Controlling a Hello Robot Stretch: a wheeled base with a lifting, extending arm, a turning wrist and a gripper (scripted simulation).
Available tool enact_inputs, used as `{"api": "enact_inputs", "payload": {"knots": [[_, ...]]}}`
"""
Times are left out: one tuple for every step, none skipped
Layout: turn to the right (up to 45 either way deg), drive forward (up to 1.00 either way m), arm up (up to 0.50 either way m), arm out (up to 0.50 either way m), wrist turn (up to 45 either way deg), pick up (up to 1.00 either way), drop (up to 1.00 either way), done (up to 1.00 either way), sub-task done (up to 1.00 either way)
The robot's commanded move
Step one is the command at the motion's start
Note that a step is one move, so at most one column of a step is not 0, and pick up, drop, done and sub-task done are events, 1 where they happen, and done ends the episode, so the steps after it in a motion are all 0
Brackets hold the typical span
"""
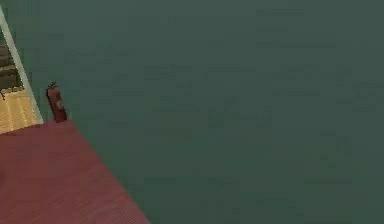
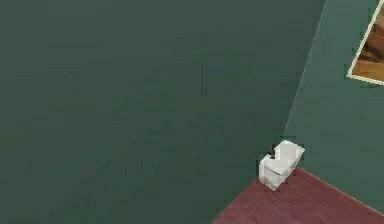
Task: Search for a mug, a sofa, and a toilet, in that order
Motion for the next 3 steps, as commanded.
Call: {"api": "enact_inputs", "payload": {"knots": [[-39.0,0.00,0.00,0.00,0.0,0.00,0.00,0.00,0.00],[0.0,0.30,0.00,0.00,0.0,0.00,0.00,0.00,0.00],[0.0,1.00,0.00,0.00,0.0,0.00,0.00,0.00,0.00]]}}
